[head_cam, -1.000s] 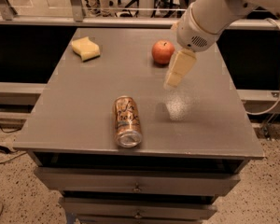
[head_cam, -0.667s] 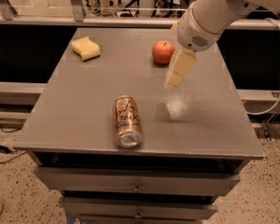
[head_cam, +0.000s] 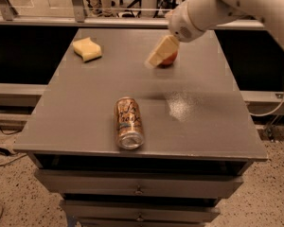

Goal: Move sponge near apple

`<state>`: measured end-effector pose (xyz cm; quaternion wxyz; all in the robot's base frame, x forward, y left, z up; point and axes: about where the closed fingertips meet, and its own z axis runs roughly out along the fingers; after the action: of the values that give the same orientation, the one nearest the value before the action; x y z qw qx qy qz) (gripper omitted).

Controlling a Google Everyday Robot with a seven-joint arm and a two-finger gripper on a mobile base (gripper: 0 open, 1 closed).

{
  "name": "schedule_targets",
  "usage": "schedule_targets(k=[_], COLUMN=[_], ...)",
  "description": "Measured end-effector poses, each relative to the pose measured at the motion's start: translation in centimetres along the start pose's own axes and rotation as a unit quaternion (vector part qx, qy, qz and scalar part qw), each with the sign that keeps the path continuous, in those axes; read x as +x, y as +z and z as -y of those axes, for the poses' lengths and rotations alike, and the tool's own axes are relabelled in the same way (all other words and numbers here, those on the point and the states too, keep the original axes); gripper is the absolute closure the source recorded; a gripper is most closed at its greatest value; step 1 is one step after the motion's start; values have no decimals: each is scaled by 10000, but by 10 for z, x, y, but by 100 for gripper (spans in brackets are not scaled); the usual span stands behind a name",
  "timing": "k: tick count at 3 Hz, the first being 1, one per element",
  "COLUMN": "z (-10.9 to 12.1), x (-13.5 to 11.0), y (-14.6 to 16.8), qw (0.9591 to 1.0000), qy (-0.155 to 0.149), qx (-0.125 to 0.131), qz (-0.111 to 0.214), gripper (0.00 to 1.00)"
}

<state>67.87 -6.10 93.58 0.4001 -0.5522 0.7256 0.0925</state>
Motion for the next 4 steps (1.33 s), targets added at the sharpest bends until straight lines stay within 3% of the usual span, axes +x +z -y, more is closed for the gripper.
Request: schedule_targets(k=[1,2,3,4], z=[25,35,28,18], x=[-23,-69,-104,-121], y=[42,106,152,193], qw=[9978,9900,9854,9848], qy=[323,517,511,566], qx=[-69,-451,-727,-900], qz=[569,1229,1451,1370], gripper=[0,0,0,0])
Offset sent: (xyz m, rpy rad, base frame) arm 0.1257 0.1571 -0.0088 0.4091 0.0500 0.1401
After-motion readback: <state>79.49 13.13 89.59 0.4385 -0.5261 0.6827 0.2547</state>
